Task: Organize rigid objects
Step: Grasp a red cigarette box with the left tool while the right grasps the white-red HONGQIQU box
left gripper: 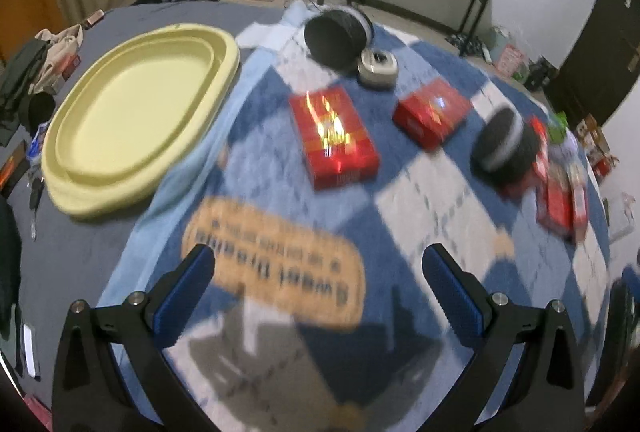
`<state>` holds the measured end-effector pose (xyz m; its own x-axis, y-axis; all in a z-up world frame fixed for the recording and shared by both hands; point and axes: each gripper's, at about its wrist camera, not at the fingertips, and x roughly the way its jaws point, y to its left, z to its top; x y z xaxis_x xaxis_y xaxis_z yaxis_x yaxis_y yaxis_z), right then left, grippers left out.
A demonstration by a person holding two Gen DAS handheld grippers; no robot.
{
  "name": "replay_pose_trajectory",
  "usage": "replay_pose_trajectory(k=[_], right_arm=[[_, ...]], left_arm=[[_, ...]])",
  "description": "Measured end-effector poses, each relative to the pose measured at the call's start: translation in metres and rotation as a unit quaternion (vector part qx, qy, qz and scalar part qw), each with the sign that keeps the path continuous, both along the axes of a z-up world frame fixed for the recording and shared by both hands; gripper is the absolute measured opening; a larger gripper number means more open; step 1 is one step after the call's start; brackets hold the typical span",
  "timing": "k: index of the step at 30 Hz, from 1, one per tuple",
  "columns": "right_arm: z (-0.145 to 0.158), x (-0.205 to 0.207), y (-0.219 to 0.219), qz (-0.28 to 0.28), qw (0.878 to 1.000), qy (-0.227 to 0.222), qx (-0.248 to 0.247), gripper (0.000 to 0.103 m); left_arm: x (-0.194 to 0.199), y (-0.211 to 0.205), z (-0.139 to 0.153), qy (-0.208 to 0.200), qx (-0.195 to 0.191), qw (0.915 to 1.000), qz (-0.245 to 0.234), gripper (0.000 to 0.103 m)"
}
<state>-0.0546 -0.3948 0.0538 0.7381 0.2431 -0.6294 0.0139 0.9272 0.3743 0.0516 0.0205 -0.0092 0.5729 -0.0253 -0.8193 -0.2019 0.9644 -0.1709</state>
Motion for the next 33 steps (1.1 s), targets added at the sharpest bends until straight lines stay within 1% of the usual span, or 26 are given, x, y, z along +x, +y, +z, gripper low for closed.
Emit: replay_pose_trajectory(k=[3,5,6,8,10,12,14,15,17,18,19,20,22,23,25,26,27,28,29,30,33], right_arm=[[-0.009,0.026,-0.014,-0.015,1.000,0.009,0.007,0.103],[-0.017,0.045,-0.027,-0.035,0.999,0.015,0.024,0.103],[-0.020,0.052,-0.032,-0.042,0.998,0.018,0.033,0.103],[-0.032,0.071,-0.039,-0.059,0.996,0.039,0.047,0.103],[-0.041,0.083,-0.039,-0.064,0.996,0.042,0.047,0.103],[-0.048,0.095,-0.036,-0.059,0.996,0.046,0.047,0.103],[-0.058,0.108,-0.032,-0.055,0.996,0.049,0.051,0.103],[-0.061,0.113,-0.031,-0.052,0.996,0.049,0.051,0.103],[-0.069,0.120,-0.031,-0.048,0.996,0.049,0.053,0.100],[-0.073,0.123,-0.031,-0.047,0.996,0.053,0.053,0.096],[-0.076,0.126,-0.031,-0.045,0.996,0.055,0.053,0.092],[-0.077,0.127,-0.034,-0.045,0.996,0.054,0.059,0.090],[-0.082,0.130,-0.039,-0.047,0.995,0.053,0.069,0.083],[-0.082,0.129,-0.040,-0.048,0.995,0.052,0.069,0.080],[-0.082,0.127,-0.042,-0.044,0.995,0.051,0.073,0.063],[-0.084,0.127,-0.043,-0.043,0.995,0.053,0.078,0.059],[-0.085,0.125,-0.045,-0.044,0.994,0.052,0.082,0.058],[-0.086,0.123,-0.046,-0.043,0.994,0.050,0.083,0.058],[-0.086,0.122,-0.047,-0.043,0.995,0.048,0.079,0.058],[-0.085,0.120,-0.047,-0.044,0.995,0.045,0.076,0.057],[-0.080,0.114,-0.045,-0.047,0.996,0.040,0.063,0.057]], left_arm=[[0.031,0.004,-0.003,0.007,-0.007,0.9995,0.029,0.103],[0.055,0.004,-0.005,0.004,-0.008,0.9992,0.039,0.103],[0.062,0.002,-0.006,0.002,-0.003,0.9993,0.036,0.103],[0.081,0.000,-0.015,0.006,0.018,0.9994,0.030,0.103],[0.092,0.003,-0.025,0.017,0.026,0.9988,0.039,0.103],[0.101,0.012,-0.037,0.026,0.010,0.9978,0.060,0.103],[0.107,0.018,-0.051,0.046,-0.009,0.9965,0.069,0.103],[0.108,0.019,-0.057,0.054,-0.010,0.9960,0.071,0.103],[0.109,0.022,-0.068,0.060,-0.004,0.9955,0.074,0.103],[0.108,0.021,-0.069,0.055,0.001,0.9959,0.071,0.103],[0.108,0.020,-0.068,0.047,0.008,0.9966,0.068,0.103],[0.108,0.018,-0.068,0.044,0.011,0.9971,0.061,0.103],[0.108,0.016,-0.066,0.046,0.009,0.9979,0.045,0.102],[0.107,0.016,-0.065,0.039,0.006,0.9985,0.038,0.101],[0.106,0.015,-0.064,0.037,0.008,0.9987,0.033,0.093],[0.106,0.013,-0.064,0.039,0.012,0.9986,0.033,0.090],[0.105,0.013,-0.063,0.034,0.013,0.9989,0.030,0.085],[0.104,0.013,-0.060,0.026,0.018,0.9992,0.022,0.071],[0.102,0.011,-0.057,0.022,0.024,0.9994,0.015,0.063],[0.101,0.008,-0.059,0.017,0.025,0.9995,0.013,0.063],[0.099,0.016,-0.056,0.016,0.008,0.9998,0.012,0.062]])
